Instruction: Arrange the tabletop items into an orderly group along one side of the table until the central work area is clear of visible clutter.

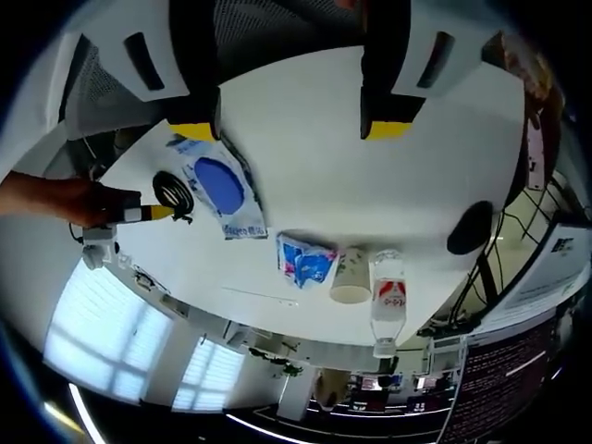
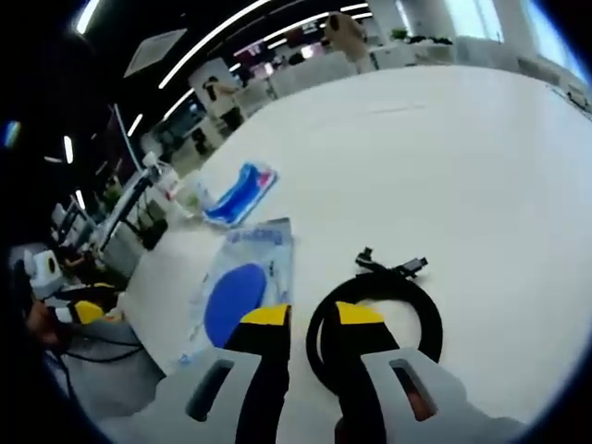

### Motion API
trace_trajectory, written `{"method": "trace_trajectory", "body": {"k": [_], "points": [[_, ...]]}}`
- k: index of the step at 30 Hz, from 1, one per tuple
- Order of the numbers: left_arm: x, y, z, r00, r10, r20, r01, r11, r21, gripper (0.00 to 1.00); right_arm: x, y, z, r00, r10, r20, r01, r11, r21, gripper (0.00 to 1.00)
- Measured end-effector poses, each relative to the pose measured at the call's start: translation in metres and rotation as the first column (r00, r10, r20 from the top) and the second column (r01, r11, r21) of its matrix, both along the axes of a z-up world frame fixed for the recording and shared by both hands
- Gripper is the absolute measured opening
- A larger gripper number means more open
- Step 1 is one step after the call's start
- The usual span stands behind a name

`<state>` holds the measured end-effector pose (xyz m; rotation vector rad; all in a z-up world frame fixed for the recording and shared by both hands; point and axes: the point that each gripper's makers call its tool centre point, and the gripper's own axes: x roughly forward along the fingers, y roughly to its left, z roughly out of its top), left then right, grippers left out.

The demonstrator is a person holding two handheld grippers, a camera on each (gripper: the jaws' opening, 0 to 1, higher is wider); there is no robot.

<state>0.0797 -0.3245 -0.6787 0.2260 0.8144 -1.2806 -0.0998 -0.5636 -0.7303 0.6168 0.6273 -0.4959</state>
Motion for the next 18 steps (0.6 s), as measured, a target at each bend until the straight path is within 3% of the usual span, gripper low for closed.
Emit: {"method": "trace_trajectory", "body": {"k": [10, 18], "points": [[0.001, 0.003, -0.001, 1.0, 0.004, -0.002, -0.004, 1.0, 0.009, 0.61, 0.022, -0.012, 0.015, 0.999, 0.027, 0.027, -0.027, 1.0, -0.013, 0.16], [-0.003, -0.002, -0.002, 1.0, -0.024, -0.005, 0.024, 1.0, 0.02, 0.61, 0.057, -0.02, 0.024, 0.994, 0.102, 0.033, -0.101, 0.994, -0.039, 0.18]]}}
